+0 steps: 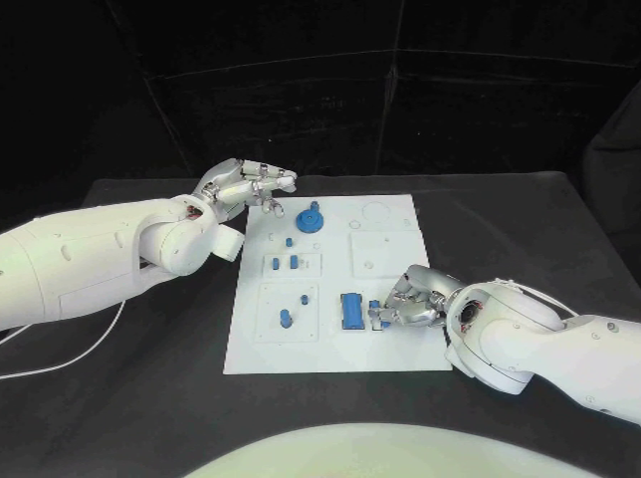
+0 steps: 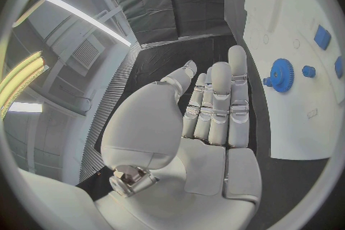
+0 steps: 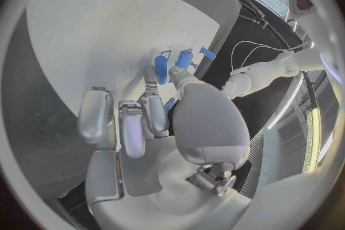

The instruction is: Assemble the parts on the task board

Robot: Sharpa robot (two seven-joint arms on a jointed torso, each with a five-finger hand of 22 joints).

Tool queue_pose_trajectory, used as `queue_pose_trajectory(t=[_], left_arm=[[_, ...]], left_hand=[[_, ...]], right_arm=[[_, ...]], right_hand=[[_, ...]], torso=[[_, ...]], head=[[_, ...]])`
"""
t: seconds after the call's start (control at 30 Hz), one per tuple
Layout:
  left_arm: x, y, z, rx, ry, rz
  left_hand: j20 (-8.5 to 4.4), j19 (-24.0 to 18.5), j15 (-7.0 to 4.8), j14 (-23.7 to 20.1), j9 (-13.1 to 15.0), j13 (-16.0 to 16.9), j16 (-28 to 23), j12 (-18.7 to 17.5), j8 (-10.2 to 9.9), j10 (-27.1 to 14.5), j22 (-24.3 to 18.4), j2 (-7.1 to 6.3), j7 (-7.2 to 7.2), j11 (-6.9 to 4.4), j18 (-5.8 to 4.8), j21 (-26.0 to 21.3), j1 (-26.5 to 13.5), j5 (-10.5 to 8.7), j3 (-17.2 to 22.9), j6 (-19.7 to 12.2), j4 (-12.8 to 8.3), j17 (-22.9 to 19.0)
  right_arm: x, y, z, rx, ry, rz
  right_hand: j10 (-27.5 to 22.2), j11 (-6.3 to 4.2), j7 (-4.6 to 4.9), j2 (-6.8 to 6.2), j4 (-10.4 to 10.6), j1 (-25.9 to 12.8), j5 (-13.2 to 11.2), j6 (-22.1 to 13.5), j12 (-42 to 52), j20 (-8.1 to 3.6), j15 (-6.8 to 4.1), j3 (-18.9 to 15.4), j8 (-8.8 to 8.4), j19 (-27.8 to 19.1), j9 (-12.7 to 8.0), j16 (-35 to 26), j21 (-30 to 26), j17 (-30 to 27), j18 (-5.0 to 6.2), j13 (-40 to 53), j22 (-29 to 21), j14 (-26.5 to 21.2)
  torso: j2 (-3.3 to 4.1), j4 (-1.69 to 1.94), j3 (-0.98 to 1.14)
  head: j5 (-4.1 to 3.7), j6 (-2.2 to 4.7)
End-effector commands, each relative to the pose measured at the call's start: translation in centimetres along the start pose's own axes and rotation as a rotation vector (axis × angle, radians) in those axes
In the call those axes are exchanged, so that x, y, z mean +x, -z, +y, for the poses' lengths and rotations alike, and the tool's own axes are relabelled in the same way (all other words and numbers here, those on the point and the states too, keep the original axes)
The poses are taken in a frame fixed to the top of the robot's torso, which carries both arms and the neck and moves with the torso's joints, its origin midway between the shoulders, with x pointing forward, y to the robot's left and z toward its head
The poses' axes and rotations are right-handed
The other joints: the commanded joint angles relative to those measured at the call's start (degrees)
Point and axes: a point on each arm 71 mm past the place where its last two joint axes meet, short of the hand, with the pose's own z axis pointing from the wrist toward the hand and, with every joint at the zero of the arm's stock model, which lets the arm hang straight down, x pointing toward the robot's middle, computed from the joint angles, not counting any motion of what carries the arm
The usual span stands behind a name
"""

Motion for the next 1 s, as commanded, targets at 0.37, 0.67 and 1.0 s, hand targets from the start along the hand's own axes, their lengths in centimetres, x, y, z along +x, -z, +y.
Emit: queue_pose_trajectory(t=[0.37,0.67,1.0], left_arm=[[0.09,-0.07,-0.14,0.007,0.007,0.012],[0.08,-0.11,-0.12,0.005,0.005,0.008],[0.07,-0.13,-0.11,0.005,0.004,0.007]], left_hand=[[0.01,0.3,-0.05,-0.5,0.0,0.1,0.2,0.2,0.3,-0.4,-0.1,0.08,0.14,0.06,0.73,-0.3,0.0,-0.03,0.0,-0.4,0.2,-0.1],[0.01,0.3,-0.04,-0.5,0.0,0.1,0.3,0.2,0.4,-0.4,-0.1,0.12,0.15,0.08,0.72,-0.3,-0.1,-0.03,0.0,-0.4,0.2,-0.1],[0.01,0.3,-0.04,-0.5,0.0,0.1,0.3,0.2,0.4,-0.4,-0.1,0.12,0.15,0.08,0.72,-0.3,-0.1,-0.03,0.0,-0.4,0.2,-0.1]], right_arm=[[0.02,0.35,0.27,-0.029,0.001,-0.002],[-0.12,0.73,0.07,-0.029,-0.010,-0.005],[-0.49,0.93,-0.67,-0.019,-0.007,-0.009]], right_hand=[[1.7,-0.49,-0.42,2.34,4.7,-3.7,-8.6,0.9,0.4,-0.18,-0.42,-7.7,0.78,0.4,1.1,0.4,0.1,14.2,-1.06,4.4,0.2,5.6],[1.8,-0.60,-0.53,3.99,4.6,-3.8,-6.3,0.9,0.5,-0.29,-0.52,-9.5,0.97,0.4,1.5,0.5,0.1,14.4,-1.07,4.6,0.3,5.6],[1.9,-0.67,-0.60,5.12,3.5,-0.4,-2.0,0.8,0.5,-0.37,-0.61,-11.3,1.10,0.5,2.0,0.5,0.1,14.3,-1.08,4.7,0.4,5.6]], torso=[[-0.01,-0.10,0.09],[-0.02,-0.01,0.05],[-0.07,-0.05,0.00]], head=[[-0.03,0.21],[-0.21,0.30],[-0.30,0.49]])
